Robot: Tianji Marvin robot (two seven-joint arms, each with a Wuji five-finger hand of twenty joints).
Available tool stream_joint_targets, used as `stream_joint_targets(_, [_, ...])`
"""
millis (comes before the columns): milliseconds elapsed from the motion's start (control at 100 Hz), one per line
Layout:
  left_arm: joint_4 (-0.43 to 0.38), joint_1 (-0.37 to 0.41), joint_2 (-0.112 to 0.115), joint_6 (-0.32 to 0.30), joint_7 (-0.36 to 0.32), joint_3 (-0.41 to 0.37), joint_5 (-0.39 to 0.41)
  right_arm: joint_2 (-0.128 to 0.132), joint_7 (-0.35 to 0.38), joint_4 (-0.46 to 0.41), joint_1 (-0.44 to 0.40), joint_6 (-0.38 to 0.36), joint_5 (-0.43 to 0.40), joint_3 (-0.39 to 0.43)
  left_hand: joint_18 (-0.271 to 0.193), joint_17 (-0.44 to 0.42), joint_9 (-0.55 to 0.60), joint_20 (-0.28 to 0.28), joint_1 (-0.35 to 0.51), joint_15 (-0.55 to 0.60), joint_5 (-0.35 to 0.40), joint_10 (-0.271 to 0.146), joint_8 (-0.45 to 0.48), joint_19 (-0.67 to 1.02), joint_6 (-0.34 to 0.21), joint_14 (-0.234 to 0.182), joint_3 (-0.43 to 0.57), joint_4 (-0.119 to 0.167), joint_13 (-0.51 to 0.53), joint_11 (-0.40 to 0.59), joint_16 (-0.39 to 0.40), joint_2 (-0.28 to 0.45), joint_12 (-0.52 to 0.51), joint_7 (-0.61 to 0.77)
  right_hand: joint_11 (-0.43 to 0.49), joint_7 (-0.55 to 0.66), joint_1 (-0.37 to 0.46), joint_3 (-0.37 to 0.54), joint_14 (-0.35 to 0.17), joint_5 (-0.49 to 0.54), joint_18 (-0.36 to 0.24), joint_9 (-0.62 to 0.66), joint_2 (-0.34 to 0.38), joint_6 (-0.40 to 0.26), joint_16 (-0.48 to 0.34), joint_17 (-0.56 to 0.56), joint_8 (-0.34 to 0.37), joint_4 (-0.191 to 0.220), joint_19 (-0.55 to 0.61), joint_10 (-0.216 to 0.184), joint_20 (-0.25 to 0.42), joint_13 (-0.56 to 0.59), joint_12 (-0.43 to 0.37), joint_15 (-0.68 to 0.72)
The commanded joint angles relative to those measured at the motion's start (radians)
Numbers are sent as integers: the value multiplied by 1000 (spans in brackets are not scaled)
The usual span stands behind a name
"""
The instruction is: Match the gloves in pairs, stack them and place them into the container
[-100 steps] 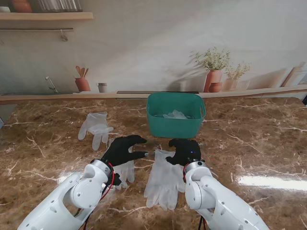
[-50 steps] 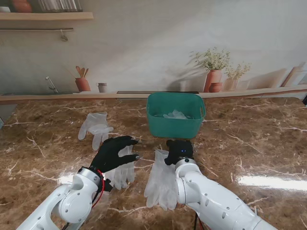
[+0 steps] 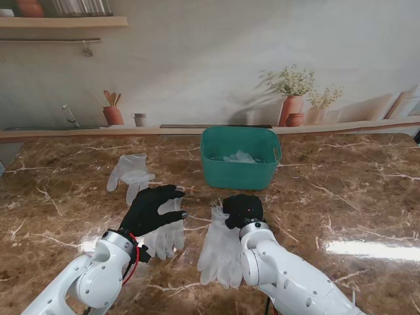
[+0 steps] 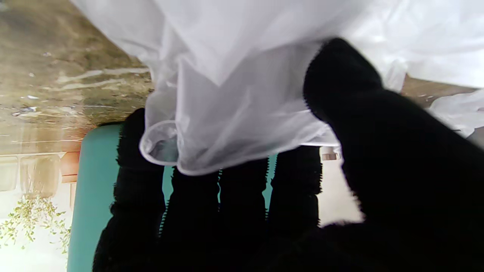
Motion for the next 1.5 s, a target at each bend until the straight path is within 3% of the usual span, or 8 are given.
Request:
stream_joint_targets(0, [-5, 10, 3, -4, -2, -3, 4, 1, -13, 1, -20, -14, -3, 19, -6, -9, 4, -18, -1, -38, 26, -30, 12, -30, -34, -57, -46, 27, -4, -20, -14, 34, -15, 16, 32, 35, 53, 6, -19, 22, 4, 81, -20, -21, 39, 56, -55, -33, 83, -16, -23, 88, 37, 52])
stream_joint_targets(380, [-24, 16, 5, -2, -6, -19, 19, 9, -122, -42, -30, -102, -68, 137, -1, -9, 10, -11, -3, -41, 29, -28, 16, -39, -37, -57, -46, 26, -2, -21, -15, 36, -16, 18, 58, 42, 55, -16, -32, 15, -17, 94, 37, -13, 80, 28, -113, -17, 107, -17, -38, 81, 65, 88])
stream_joint_targets(830, [-21, 19, 5, -12, 4, -15, 26, 69, -117, -217, -262, -246, -215, 203, 1, -11, 10, -10, 0, -42, 32, -27, 18, -57, -38, -58, -46, 27, -4, -20, -15, 35, -15, 21, 105, 59, 52, 29, -9, 34, -10, 109, -4, 0, 137, 60, -155, -26, 198, 5, 0, 73, 99, 213])
stream_joint_targets(1030, [-22, 21, 5, -15, 8, -14, 29, 84, -73, -241, -304, -283, -228, 185, 0, -12, 6, -8, 0, -44, 30, -25, 18, -65, -37, -57, -45, 27, -8, -23, -16, 36, -17, 18, 106, 63, 47, 47, -3, 40, -7, 112, -21, 2, 139, 59, -162, -31, 204, 2, -3, 69, 94, 218])
stream_joint_targets(1140, [-23, 23, 5, -15, 8, -16, 34, 107, 86, -296, -334, -328, -235, 209, 1, -13, 3, -8, -2, -46, 27, -26, 17, -71, -38, -57, -47, 27, -12, -25, -17, 36, -18, 16, 15, 10, -107, 13, 11, -15, -1, 42, 34, 51, 91, -13, -261, -42, 122, 13, -40, -1, 36, 92])
stream_joint_targets(1200, [-25, 25, 6, -15, 7, -18, 37, 114, 138, -328, -354, -366, -228, 237, 0, -13, 1, -8, -1, -47, 26, -25, 17, -75, -38, -58, -46, 27, -13, -26, -18, 36, -18, 14, -30, -210, -205, -18, 18, 13, -5, -9, 90, 108, 76, -55, -199, 30, 77, 19, -29, -45, -47, 21])
stream_joint_targets(1220, [-25, 25, 6, -14, 6, -19, 37, 116, 147, -338, -360, -376, -229, 246, 0, -13, 0, -8, -3, -47, 25, -27, 17, -76, -37, -59, -47, 27, -14, -27, -18, 35, -19, 13, -52, -339, -268, -29, 20, 22, -9, -33, 133, 129, 69, -70, -96, 117, 58, 20, -22, -66, -66, -6])
stream_joint_targets(1490, [-40, 36, 6, -16, 11, -28, 44, 116, 174, -482, -428, -514, -237, 381, -3, -10, 2, 1, -4, -49, 24, -29, 16, -79, -39, -60, -47, 27, -12, -28, -19, 34, -20, 9, -98, -402, -256, -92, 18, -19, -16, -99, 257, 133, 24, -129, -123, 173, -24, 18, -14, -138, -104, -120])
